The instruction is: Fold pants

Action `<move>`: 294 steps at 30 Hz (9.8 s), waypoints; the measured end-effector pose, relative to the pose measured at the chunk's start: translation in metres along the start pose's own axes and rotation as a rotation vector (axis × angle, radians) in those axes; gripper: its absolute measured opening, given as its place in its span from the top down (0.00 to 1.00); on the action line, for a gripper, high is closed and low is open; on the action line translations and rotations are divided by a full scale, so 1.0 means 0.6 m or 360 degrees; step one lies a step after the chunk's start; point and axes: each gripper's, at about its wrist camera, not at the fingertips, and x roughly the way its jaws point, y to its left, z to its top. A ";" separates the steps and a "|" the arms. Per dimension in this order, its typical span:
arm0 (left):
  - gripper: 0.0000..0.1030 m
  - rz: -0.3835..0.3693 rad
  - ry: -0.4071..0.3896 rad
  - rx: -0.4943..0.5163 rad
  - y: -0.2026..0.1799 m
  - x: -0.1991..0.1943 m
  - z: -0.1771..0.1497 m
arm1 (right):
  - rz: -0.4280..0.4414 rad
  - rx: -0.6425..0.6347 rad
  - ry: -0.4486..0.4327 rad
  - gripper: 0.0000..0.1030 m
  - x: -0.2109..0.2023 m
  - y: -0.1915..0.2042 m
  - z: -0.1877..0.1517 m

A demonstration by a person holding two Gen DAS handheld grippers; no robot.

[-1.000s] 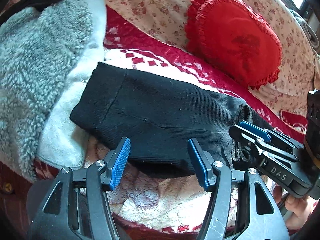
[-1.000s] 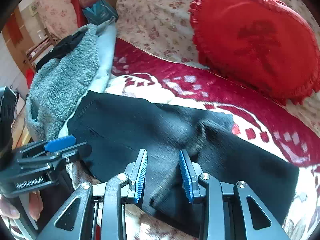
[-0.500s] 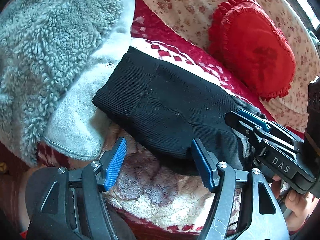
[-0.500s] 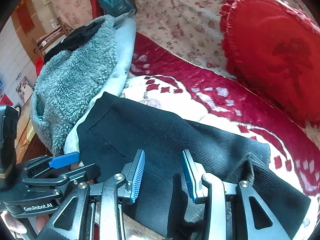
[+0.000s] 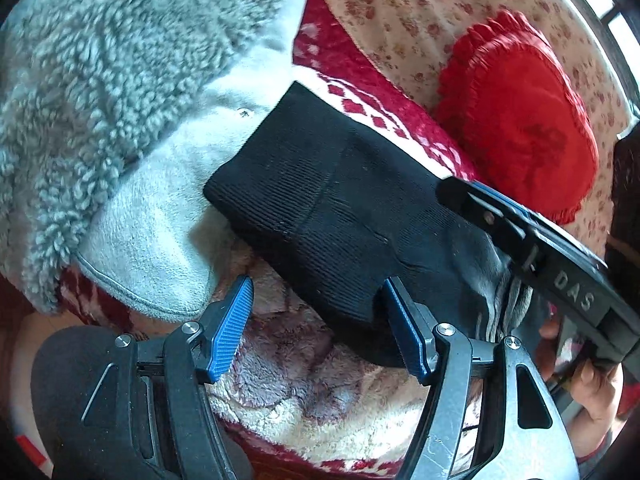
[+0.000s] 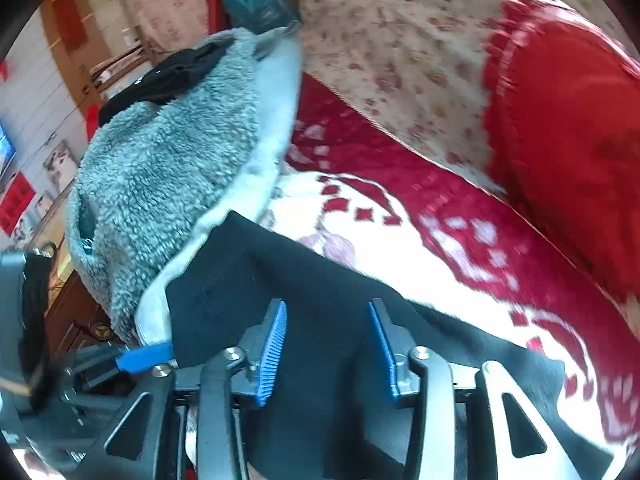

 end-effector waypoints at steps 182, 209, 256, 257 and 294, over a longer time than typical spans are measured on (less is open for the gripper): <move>0.39 0.0150 -0.0211 0.0923 -0.316 0.037 -0.088 | -0.0348 0.0678 -0.0186 0.76 -0.252 -0.201 -0.252; 0.26 0.0040 -0.0071 0.0901 -0.317 0.069 -0.077 | -0.0363 0.0954 -0.0190 0.53 -0.239 -0.283 -0.292; 0.46 -0.0082 -0.0156 0.1042 -0.403 0.096 0.007 | -0.0299 0.0895 -0.0482 0.66 -0.239 -0.333 -0.209; 0.46 -0.0070 -0.0153 0.1060 -0.406 0.103 0.007 | -0.0306 0.0910 -0.0462 0.66 -0.228 -0.344 -0.206; 0.46 0.0124 -0.0227 0.1041 -0.392 0.091 -0.018 | -0.0516 0.0634 -0.0249 0.71 -0.229 -0.269 -0.201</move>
